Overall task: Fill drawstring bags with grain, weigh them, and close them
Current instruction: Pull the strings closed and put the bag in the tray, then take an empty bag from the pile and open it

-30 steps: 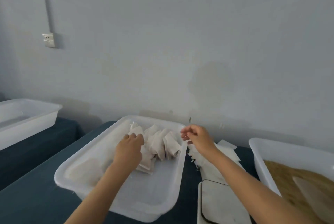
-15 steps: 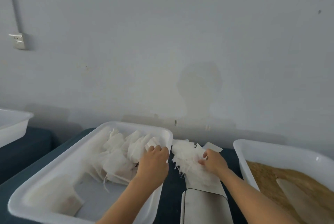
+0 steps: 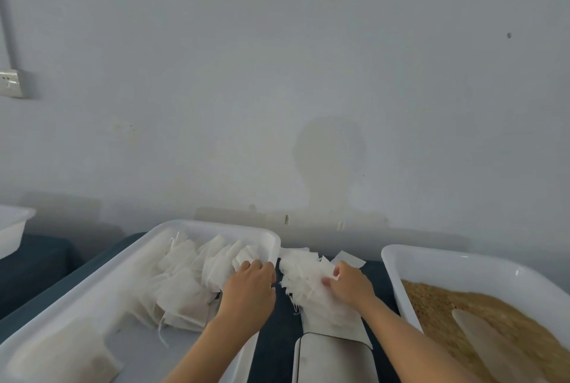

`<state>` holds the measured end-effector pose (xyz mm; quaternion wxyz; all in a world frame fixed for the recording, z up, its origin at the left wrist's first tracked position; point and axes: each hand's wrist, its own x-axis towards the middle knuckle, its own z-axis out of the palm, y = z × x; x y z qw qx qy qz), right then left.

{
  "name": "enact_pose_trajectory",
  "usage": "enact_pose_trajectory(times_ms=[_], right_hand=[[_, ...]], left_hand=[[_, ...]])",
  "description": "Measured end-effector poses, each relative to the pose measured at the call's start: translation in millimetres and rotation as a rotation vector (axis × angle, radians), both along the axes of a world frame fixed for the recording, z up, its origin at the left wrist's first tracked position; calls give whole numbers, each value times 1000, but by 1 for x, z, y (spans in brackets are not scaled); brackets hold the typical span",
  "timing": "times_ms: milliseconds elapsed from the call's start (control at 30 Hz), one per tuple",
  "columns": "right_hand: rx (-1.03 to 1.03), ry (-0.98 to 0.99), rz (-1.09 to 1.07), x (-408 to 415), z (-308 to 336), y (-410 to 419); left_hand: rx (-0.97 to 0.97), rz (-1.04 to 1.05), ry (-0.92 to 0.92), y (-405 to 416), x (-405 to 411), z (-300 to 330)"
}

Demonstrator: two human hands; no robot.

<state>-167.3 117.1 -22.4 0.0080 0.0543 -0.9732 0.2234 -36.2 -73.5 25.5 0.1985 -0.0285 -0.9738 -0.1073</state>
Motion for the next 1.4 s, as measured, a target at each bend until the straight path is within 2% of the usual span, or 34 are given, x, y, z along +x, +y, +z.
enact_pose_trajectory(times_ms=[133, 300, 400, 567, 733, 833, 900, 967, 1067, 1133, 1200, 1300, 1400], right_hand=[[108, 103, 13, -1, -7, -6], [67, 115, -29, -1, -1, 5], [33, 220, -48, 4, 21, 16], [-246, 413, -39, 31, 86, 49], [-638, 339, 57, 81, 135, 106], [-769, 279, 67, 107, 134, 142], [-781, 268, 54, 119, 122, 166], [-755, 266, 25, 128, 105, 189], [-614, 267, 12, 139, 79, 220], [-537, 241, 11, 145, 65, 233], [-445, 241, 21, 150, 57, 241], [-381, 280, 25, 158, 47, 243], [-363, 383, -91, 161, 37, 238]], left_hand=[[13, -1, 11, 0, 1, -3], [8, 7, -4, 2, -1, -6], [12, -5, 13, 6, -2, -3], [87, -79, 57, 31, -9, 10], [199, -207, 71, 88, -14, 23], [434, -287, 23, 133, -14, 26], [764, -393, -95, 164, -10, 30], [1094, -506, -219, 193, -1, 34], [1351, -544, -469, 228, 8, 36], [1335, -590, -612, 246, 10, 32], [1223, -644, -628, 262, 9, 23], [1088, -721, -596, 276, 4, 7], [920, -724, -416, 281, -4, -8]])
